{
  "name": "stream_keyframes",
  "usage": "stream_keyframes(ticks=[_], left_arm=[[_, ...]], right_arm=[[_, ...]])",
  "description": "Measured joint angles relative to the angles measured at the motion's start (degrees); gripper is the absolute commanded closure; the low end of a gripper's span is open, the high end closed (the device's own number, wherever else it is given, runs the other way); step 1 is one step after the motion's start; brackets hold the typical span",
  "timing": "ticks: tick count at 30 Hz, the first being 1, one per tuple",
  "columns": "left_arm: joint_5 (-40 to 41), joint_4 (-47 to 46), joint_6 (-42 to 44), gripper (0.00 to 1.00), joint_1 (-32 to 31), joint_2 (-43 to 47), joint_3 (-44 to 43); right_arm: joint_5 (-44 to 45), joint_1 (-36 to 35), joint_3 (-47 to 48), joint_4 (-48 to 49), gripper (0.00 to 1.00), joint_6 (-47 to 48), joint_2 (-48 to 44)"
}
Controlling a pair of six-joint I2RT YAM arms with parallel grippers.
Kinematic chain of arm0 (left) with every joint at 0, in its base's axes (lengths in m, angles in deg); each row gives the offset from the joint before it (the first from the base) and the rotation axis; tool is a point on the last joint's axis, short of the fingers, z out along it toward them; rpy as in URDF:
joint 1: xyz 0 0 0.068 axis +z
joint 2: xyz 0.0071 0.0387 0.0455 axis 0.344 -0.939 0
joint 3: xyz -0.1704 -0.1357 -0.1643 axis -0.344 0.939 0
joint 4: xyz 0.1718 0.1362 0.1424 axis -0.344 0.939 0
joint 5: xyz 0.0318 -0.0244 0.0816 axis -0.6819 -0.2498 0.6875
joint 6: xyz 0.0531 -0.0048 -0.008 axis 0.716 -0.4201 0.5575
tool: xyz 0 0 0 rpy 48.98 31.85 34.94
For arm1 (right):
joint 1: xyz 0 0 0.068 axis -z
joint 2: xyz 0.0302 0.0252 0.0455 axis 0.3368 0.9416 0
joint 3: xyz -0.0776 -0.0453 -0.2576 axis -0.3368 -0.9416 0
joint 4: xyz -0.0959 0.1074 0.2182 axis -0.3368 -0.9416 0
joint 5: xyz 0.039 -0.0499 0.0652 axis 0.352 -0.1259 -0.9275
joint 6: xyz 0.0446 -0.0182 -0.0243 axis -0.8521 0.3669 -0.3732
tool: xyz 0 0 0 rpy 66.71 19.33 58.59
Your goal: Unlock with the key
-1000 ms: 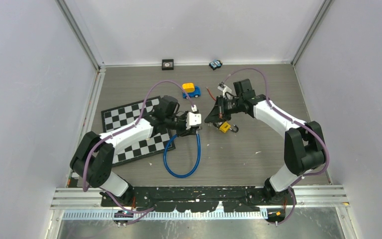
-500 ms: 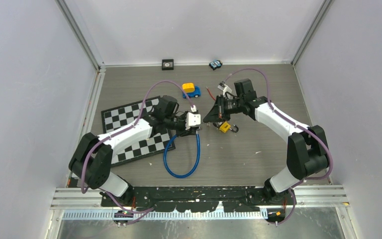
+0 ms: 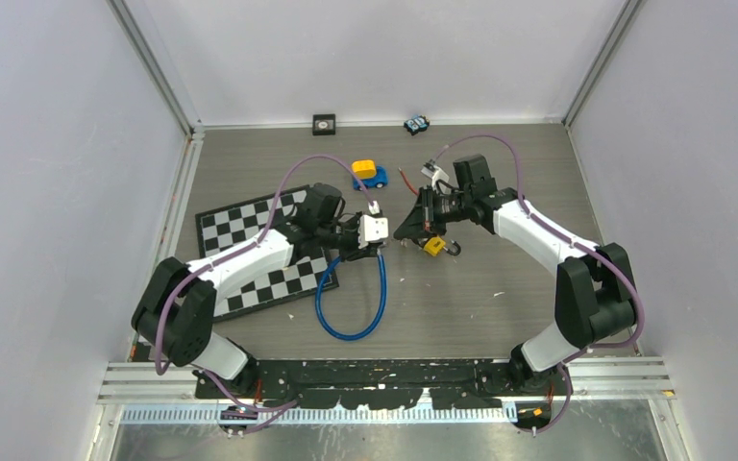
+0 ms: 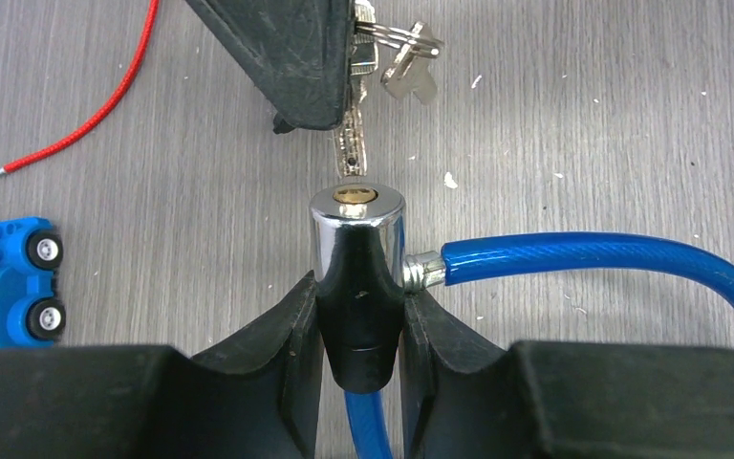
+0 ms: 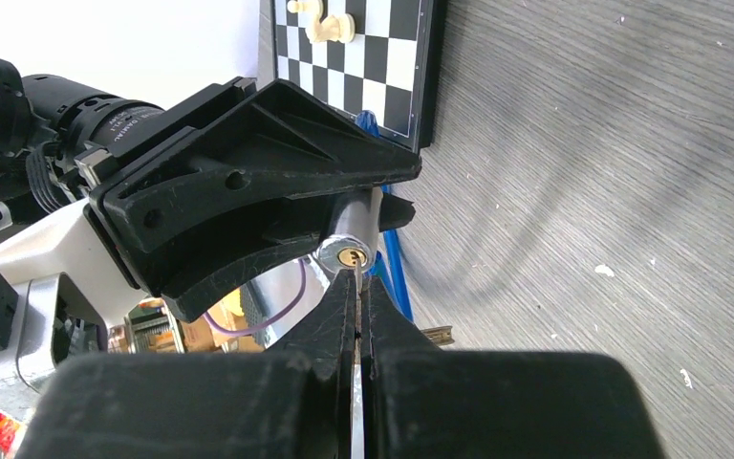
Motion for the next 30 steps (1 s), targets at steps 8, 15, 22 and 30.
stream_keyframes(ticks=[8,15,22,30], left_arm=[[1.07,-0.35,-1.03,1.00,0.00,0.24,0.00],[1.03,-0.96,-1.09,1.00,0.00,0.24,0.00],[1.03,-0.96,-1.09,1.00,0.00,0.24,0.00],[1.03,-0.98,-1.09,1.00,0.02,0.24,0.00]], right_arm=[[-0.28,0.00,-0.59,0.68,1.00,-0.46,0.00],[-0.81,0.00,-0.61,1.73,0.99,-1.31,0.00],[-0.83,0.00,-0.61,2.23,1.00,-1.77,0.00],[-0.81,0.00,-0.66,2.60,1.00,-2.12,0.04]])
